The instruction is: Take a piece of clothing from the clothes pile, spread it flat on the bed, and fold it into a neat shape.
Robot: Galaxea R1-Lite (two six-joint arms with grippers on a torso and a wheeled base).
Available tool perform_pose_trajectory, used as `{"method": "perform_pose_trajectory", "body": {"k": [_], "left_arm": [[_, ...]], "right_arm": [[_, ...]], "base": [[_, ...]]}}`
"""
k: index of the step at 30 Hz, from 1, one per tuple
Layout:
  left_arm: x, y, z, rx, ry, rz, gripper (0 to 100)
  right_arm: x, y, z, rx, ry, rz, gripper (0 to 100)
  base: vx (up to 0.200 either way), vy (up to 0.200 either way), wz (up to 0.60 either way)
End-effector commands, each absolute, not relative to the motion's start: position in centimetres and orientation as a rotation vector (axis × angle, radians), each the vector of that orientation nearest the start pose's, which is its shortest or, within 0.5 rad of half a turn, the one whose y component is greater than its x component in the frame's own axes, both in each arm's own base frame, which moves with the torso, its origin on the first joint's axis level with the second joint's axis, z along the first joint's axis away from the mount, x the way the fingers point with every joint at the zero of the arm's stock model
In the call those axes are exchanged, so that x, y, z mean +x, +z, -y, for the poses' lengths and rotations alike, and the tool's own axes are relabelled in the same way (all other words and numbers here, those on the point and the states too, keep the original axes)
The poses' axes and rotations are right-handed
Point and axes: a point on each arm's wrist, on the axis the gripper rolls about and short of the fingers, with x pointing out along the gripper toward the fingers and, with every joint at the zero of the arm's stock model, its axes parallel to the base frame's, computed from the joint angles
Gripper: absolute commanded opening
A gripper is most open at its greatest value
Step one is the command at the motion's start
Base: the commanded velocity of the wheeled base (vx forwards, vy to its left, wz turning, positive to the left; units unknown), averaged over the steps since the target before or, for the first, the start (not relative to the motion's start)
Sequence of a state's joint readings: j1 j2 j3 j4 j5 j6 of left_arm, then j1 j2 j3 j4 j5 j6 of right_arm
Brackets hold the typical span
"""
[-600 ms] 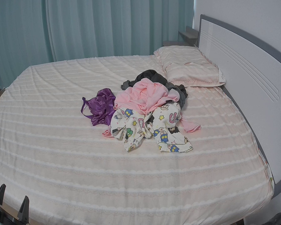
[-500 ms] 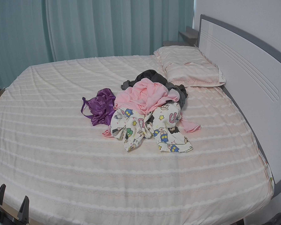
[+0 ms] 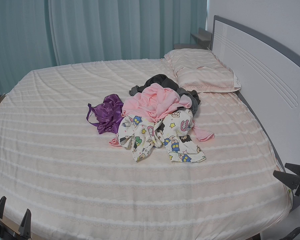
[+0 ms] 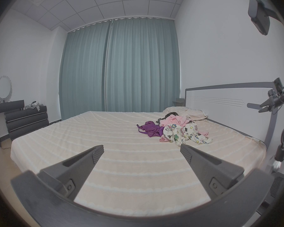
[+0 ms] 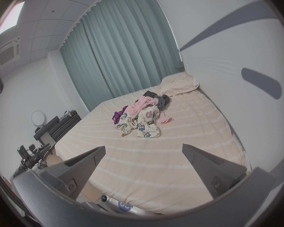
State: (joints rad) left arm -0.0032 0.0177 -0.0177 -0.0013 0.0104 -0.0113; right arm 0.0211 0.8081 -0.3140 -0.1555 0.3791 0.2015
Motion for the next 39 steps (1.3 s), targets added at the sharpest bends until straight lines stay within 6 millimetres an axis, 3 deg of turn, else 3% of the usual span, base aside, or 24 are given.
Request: {"method": "perform_pose_trajectory", "body": {"k": [1, 2, 3, 8, 15, 19, 22, 27, 34, 39], "left_arm": [[-2.3, 7.6, 0.0, -0.011, 0.009, 0.002, 100], [-2.3, 7.6, 0.0, -0.011, 0.009, 0.002, 100], [-2.3, 7.6, 0.0, -0.011, 0.008, 0.002, 100], [-2.3, 7.5, 0.0, -0.012, 0.008, 0.0, 100], [-2.3, 7.6, 0.0, -0.011, 0.008, 0.002, 100], [-2.3, 7.6, 0.0, -0.012, 0.008, 0.002, 100], [-2.3, 7.6, 0.0, -0.011, 0.008, 0.002, 100], [-2.3, 7.6, 0.0, -0.012, 0.009, 0.002, 100], [-2.3, 7.6, 0.0, -0.012, 0.008, 0.002, 100], [-2.3, 7.6, 0.0, -0.011, 0.008, 0.002, 100]], "right_arm": [[15.0, 13.9, -2.0, 0.366, 0.379, -0.603, 100], [15.0, 13.9, -2.0, 0.366, 0.379, -0.603, 100], [16.7, 13.1, -2.5, 0.392, 0.385, -0.636, 100], [20.8, 10.9, -3.9, 0.398, 0.366, -0.702, 100], [25.7, 7.8, -6.2, 0.366, 0.284, -0.672, 100], [29.8, 5.6, -8.6, 0.377, 0.182, -0.624, 100], [31.7, 4.6, -9.7, 0.374, 0.156, -0.608, 100], [34.3, 3.9, -11.2, 0.375, 0.177, -0.578, 100], [36.2, 1.6, -13.8, 0.359, 0.221, -0.595, 100], [37.4, 0.7, -14.4, 0.359, 0.224, -0.593, 100]], "base": [[0.0, 0.0, 0.0], [0.0, 0.0, 0.0], [0.0, 0.0, 0.0], [0.0, 0.0, 0.0], [0.0, 0.0, 0.0], [0.0, 0.0, 0.0], [0.0, 0.0, 0.0], [0.0, 0.0, 0.0], [0.0, 0.0, 0.0], [0.0, 0.0, 0.0]]}}
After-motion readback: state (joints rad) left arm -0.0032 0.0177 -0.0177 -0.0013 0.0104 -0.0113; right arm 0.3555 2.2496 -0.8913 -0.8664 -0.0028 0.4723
